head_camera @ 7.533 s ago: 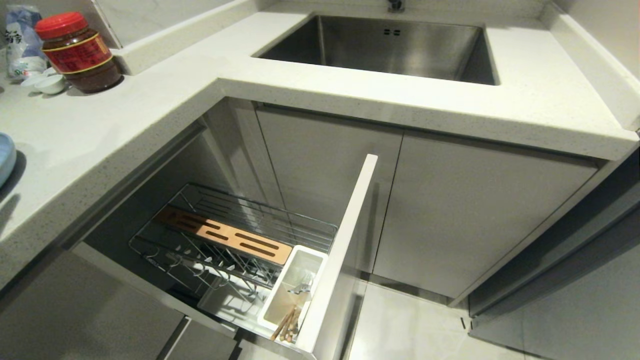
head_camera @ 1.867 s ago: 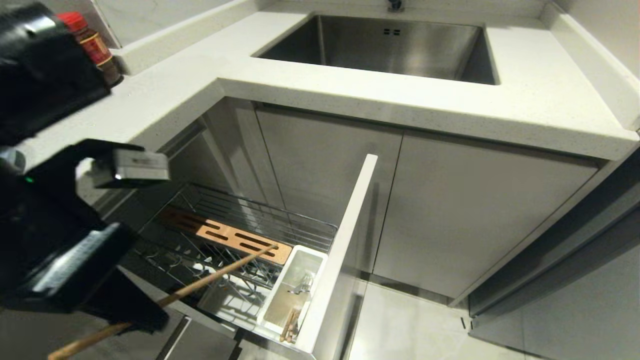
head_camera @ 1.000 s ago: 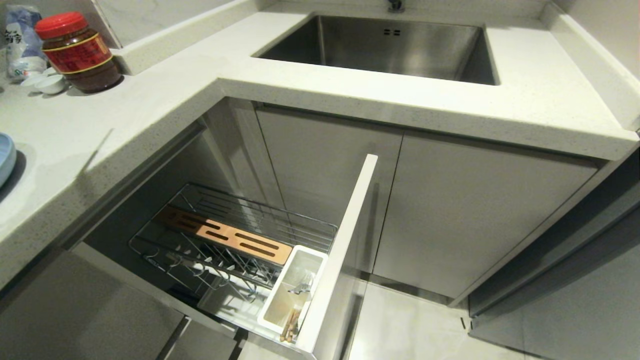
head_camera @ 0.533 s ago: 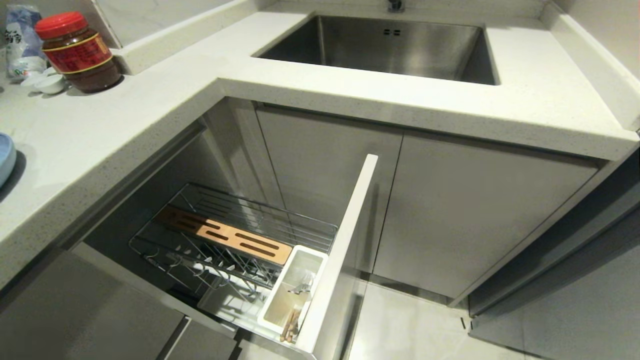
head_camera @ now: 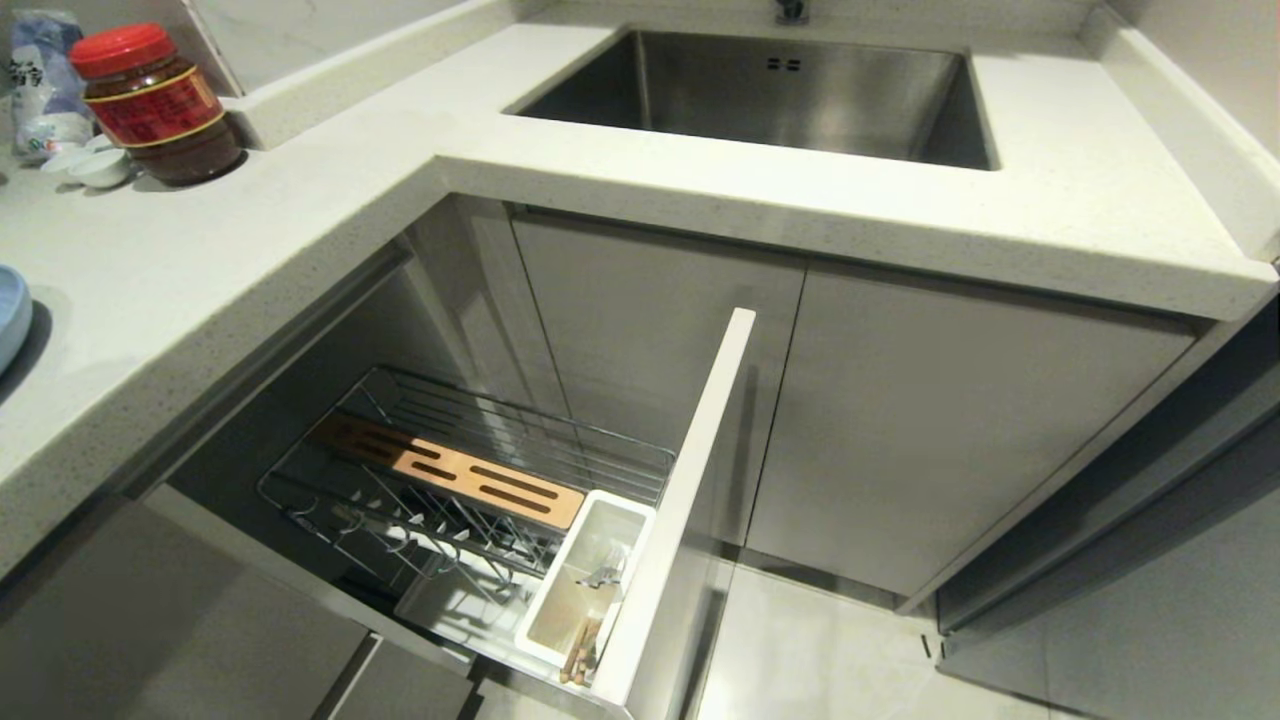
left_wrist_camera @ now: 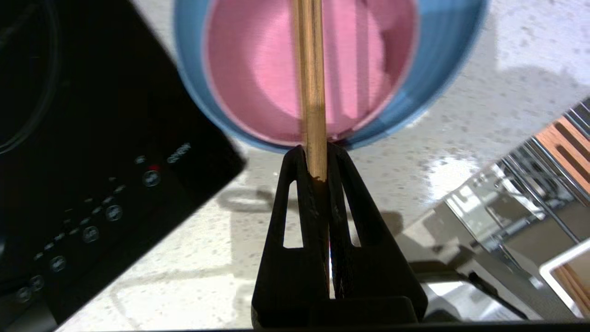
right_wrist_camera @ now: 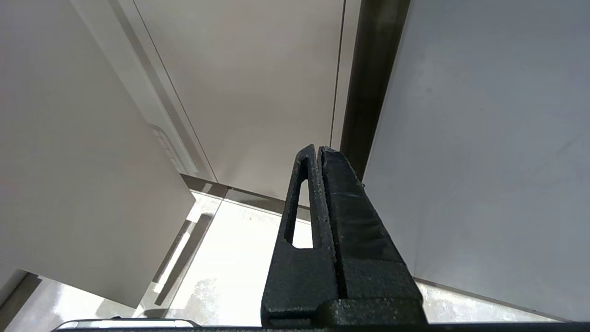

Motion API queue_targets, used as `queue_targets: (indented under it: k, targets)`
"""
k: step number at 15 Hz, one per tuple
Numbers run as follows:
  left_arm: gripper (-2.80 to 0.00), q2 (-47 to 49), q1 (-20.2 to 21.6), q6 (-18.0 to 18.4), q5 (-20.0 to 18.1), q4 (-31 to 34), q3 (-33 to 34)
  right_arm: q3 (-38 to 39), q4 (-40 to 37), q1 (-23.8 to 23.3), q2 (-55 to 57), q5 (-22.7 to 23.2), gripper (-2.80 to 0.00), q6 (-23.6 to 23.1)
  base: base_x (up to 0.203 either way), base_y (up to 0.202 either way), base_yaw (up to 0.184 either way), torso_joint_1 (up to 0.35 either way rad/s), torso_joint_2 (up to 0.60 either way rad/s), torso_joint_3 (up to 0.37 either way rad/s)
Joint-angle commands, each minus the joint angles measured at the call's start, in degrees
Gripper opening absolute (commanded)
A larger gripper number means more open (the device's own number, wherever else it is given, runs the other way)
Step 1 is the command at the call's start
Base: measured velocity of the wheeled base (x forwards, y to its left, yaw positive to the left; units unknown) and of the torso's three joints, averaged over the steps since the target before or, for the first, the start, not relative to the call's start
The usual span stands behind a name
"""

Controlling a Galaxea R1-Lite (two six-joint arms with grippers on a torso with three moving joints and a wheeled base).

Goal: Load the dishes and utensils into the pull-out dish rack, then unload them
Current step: Take the chopsticks out of the cupboard

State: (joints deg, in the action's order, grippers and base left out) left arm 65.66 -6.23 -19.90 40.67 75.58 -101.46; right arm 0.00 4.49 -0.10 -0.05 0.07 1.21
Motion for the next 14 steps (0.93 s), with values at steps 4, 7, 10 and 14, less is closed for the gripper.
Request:
queue_targets:
  k: [4,7,10,14]
  targets:
    - [-2.8,4.49,2.16,-0.06,-0.85,-1.06,-0.59,1.49,0.08,0.01,-0.04,0.01,-2.8,0.02,0.0,0.0,0.0,0.0,0.0,0.0]
    - [-2.8,5.66,3.46,0.06,-1.8,-4.07,-0.32,1.49,0.08,0.01,-0.04,0.01,-2.8,0.02,0.0,0.0,0.0,0.0,0.0,0.0]
    - [-2.8,6.74,6.43,2.33,-4.45,-5.93,-0.39,1.49,0.08,0.01,-0.04,0.01,-2.8,0.02,0.0,0.0,0.0,0.0,0.0,0.0]
    - [-2.8,7.54,8.39,3.2,-5.24,-6.68,-0.4,1.49,0.0,0.01,-0.04,0.01,-2.8,0.02,0.0,0.0,0.0,0.0,0.0,0.0]
